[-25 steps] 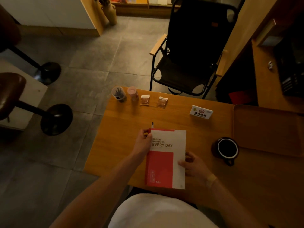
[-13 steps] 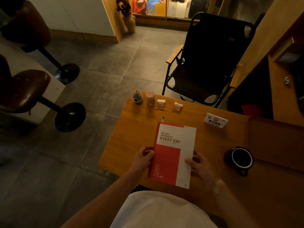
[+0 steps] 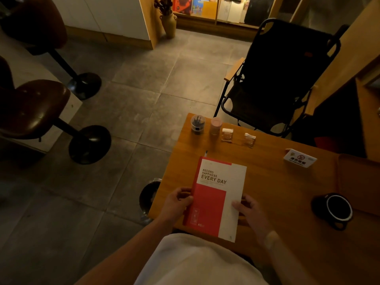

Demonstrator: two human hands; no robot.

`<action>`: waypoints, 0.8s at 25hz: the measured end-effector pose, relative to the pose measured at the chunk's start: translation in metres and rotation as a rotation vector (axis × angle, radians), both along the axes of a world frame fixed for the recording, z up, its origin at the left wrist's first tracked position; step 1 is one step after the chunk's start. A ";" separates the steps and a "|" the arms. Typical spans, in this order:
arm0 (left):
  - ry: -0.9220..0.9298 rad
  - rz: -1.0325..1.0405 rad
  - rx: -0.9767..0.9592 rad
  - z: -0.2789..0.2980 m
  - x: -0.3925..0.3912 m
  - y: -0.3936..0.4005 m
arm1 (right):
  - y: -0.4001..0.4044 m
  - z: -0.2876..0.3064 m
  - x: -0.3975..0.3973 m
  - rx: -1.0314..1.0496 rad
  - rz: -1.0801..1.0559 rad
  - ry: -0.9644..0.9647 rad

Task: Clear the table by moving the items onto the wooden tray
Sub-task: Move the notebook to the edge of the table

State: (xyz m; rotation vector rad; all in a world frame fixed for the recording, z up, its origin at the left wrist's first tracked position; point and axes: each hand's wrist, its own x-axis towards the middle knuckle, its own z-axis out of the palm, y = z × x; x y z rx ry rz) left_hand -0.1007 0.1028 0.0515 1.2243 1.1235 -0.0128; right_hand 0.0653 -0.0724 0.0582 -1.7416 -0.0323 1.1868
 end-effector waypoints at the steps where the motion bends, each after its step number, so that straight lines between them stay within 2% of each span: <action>1: 0.010 -0.016 0.009 -0.003 -0.005 0.008 | 0.007 -0.003 -0.006 -0.009 -0.002 -0.008; 7: 0.090 -0.077 0.044 -0.024 -0.029 0.045 | 0.044 -0.026 -0.035 -0.083 -0.005 -0.092; 20: 0.321 -0.283 0.204 -0.085 -0.019 0.098 | 0.103 -0.097 -0.039 -0.406 0.222 -0.241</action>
